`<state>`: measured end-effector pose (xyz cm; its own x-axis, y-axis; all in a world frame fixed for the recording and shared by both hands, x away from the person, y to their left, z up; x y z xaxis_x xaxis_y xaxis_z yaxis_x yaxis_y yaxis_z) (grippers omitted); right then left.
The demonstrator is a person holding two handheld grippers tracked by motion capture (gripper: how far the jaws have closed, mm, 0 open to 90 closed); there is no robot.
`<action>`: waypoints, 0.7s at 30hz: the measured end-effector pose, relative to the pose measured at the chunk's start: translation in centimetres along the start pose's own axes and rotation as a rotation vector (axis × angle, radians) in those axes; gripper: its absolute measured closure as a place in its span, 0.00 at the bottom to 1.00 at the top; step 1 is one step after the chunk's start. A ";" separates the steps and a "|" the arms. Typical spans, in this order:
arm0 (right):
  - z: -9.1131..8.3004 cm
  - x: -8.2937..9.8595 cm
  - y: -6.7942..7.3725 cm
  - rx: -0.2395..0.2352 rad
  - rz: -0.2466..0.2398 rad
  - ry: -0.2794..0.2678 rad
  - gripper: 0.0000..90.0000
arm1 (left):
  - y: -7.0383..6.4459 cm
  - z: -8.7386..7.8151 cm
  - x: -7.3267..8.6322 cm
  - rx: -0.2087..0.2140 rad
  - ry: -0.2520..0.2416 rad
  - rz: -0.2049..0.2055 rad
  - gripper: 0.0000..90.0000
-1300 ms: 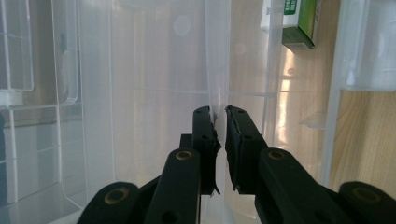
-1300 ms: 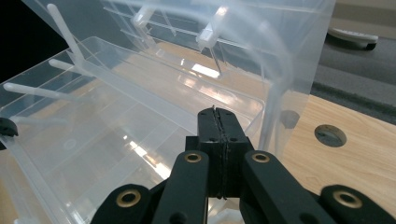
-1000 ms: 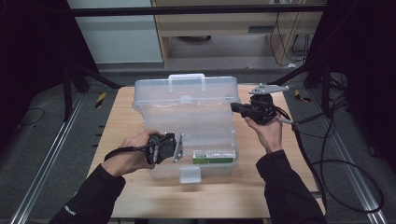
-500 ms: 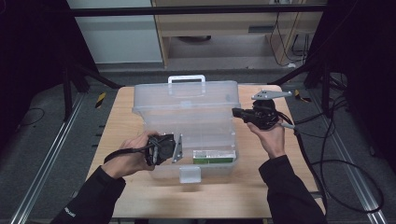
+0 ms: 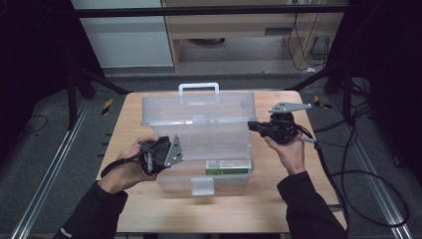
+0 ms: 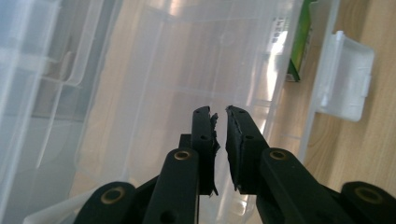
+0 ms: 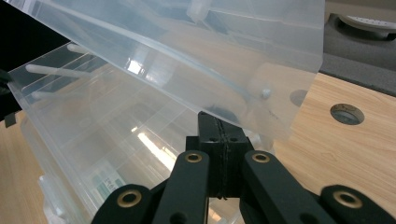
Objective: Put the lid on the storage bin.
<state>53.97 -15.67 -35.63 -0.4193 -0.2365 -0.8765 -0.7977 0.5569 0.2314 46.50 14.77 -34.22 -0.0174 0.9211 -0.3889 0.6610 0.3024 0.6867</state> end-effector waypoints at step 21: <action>0.0 0.9 0.3 -0.003 -0.004 0.018 1.00 | 3.1 -0.3 6.9 -0.168 -0.021 -0.480 0.99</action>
<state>53.35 -15.66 -36.36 -0.4239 -0.2525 -0.8698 -0.8007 0.5533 0.2296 48.24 22.17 -34.59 -0.2732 0.6640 -0.6960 0.4526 0.7272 0.5161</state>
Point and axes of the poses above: each handheld gripper's, and its own axes: z roughly forward along the jaws, x roughly out of its underside, y roughly to its left, the point moved 4 cm from there along z, roughly forward along the jaws, and after that the axes turned 13 degrees about -x, right-handed, at the moved point
